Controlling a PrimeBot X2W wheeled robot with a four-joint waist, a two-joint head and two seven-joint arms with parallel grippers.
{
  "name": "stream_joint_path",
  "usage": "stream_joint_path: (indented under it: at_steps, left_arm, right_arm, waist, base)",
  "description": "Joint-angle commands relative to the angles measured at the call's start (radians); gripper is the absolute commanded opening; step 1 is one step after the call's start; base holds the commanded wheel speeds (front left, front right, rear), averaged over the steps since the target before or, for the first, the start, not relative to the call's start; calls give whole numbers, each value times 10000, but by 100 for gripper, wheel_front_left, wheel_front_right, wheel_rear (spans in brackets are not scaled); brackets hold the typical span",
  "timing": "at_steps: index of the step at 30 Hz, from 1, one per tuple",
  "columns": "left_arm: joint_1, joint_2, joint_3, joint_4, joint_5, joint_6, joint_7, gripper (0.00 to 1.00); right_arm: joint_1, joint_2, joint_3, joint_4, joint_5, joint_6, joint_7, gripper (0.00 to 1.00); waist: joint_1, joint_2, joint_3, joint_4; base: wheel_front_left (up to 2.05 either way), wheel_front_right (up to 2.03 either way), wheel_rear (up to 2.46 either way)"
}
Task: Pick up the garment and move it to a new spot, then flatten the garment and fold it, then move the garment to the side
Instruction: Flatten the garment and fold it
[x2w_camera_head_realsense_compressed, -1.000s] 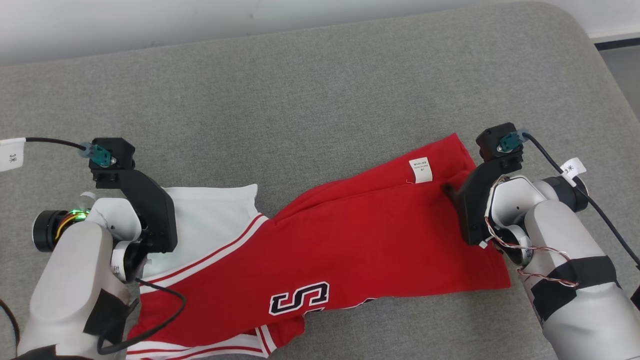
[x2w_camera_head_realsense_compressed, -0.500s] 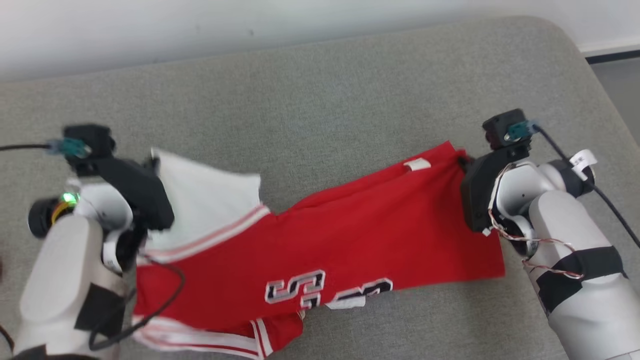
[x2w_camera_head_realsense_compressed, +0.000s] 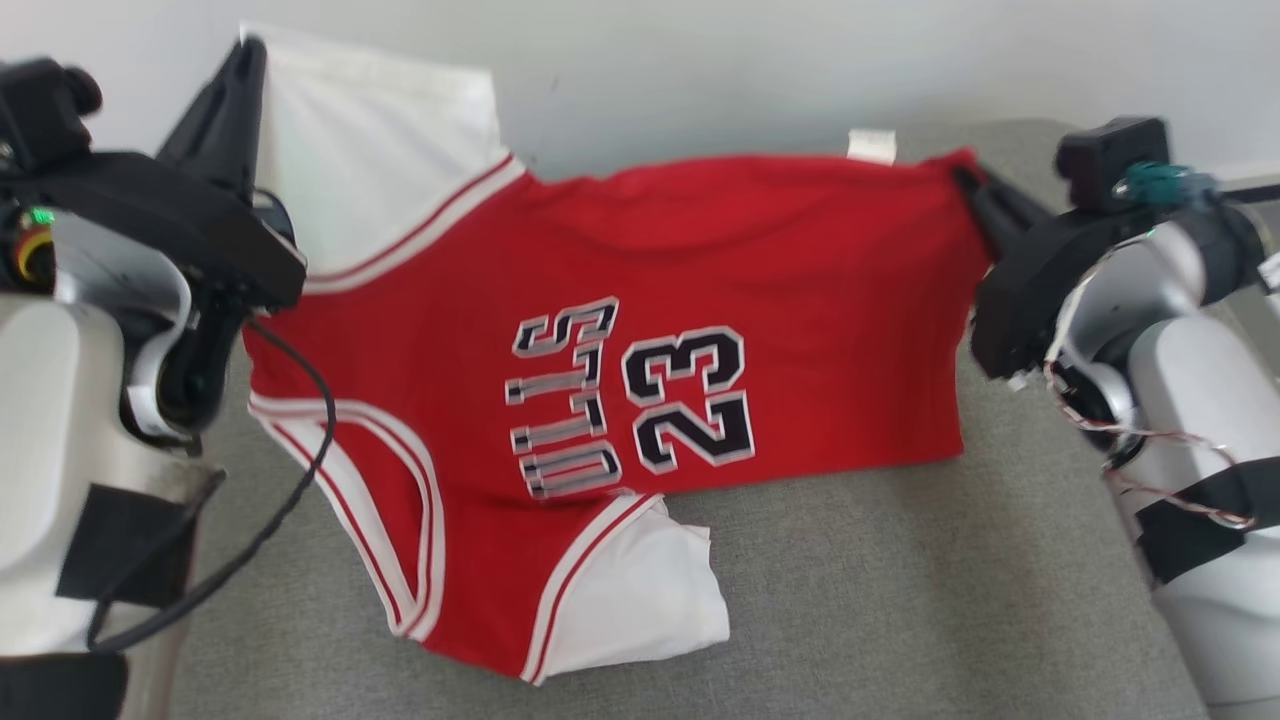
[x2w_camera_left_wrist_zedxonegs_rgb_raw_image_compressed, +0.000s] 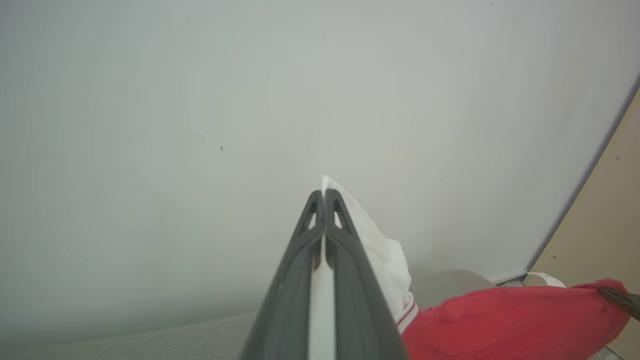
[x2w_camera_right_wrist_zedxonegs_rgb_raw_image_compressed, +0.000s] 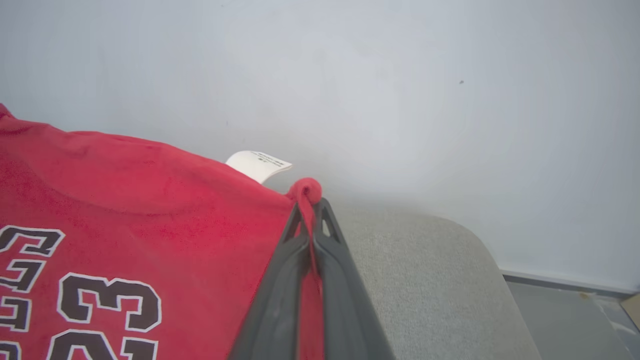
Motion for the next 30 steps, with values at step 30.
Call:
stream_joint_path:
  at_steps: [30]
  left_arm:
    - [-4786,-21,-1496,1760,-1233,8,-2649,0]
  right_arm:
    - [-3830,-1003,1614,831,-359,-23,-1920,0]
  waist:
    - [1,1,1416,97]
  base:
    - [0,0,0]
